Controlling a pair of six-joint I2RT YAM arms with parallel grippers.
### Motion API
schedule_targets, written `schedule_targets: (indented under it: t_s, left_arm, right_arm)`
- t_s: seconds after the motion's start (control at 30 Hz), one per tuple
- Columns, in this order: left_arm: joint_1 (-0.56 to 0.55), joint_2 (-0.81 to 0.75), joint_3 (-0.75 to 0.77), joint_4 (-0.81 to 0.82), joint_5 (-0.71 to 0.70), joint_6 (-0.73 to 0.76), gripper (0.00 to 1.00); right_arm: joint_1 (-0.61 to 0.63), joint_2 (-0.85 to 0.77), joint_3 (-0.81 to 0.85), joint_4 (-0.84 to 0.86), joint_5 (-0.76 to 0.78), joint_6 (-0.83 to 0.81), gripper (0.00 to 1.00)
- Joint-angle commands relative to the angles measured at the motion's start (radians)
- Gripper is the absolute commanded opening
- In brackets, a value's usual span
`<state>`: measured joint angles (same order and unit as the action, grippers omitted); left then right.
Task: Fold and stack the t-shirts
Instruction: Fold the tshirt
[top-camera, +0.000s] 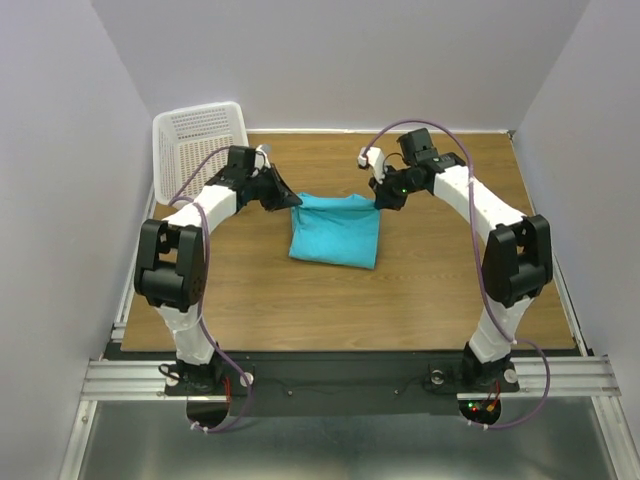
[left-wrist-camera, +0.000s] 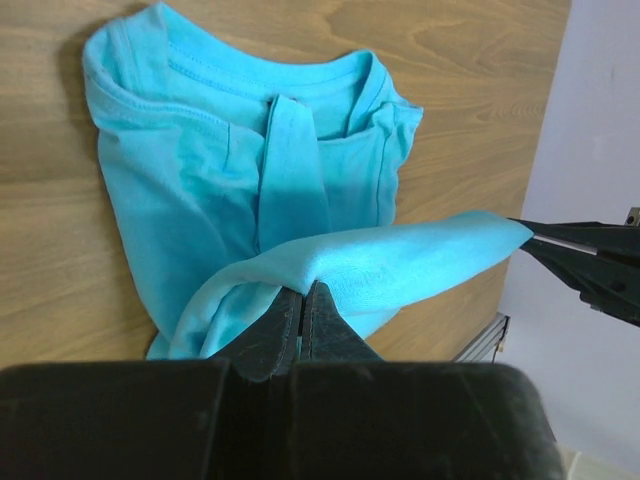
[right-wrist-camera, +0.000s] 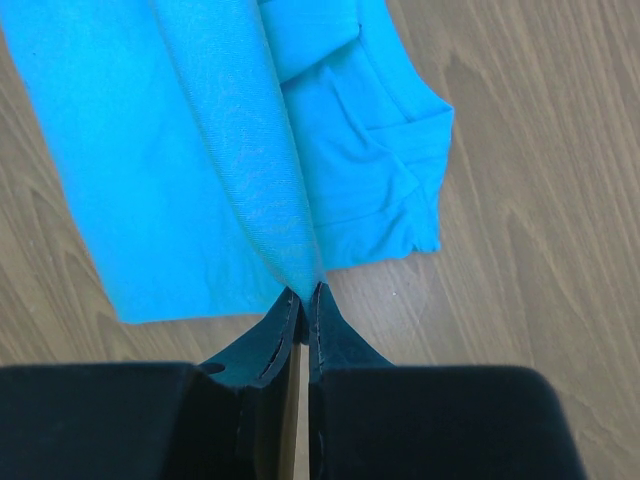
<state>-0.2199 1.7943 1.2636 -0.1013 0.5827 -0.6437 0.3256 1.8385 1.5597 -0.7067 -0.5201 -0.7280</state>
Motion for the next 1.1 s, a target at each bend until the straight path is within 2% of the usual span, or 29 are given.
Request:
schedule_targets:
  t_s: [0.0,0.33,0.67,1.07]
  left_arm:
    - [0.017,0.0,0.071,0.031,0.009,0.029,0.0]
    - [0.031,0.097,0.134,0.043,-0.007,0.029,0.0]
    - [0.034,0.162,0.194,0.061,-0.029,0.015,0.0]
    - [0.036,0.278,0.325,0.052,-0.049,-0.004,0.0]
  right_arm:
    - [-0.013,0.019,0.06,0.052,0.029,0.019,0.01]
    - [-0.013,0.105,0.096,0.073,0.057,0.052,0.01]
    - [-0.014,0.12,0.103,0.133,0.133,0.108,0.01]
    - [-0.014,0.177,0.115,0.188,0.193,0.145,0.01]
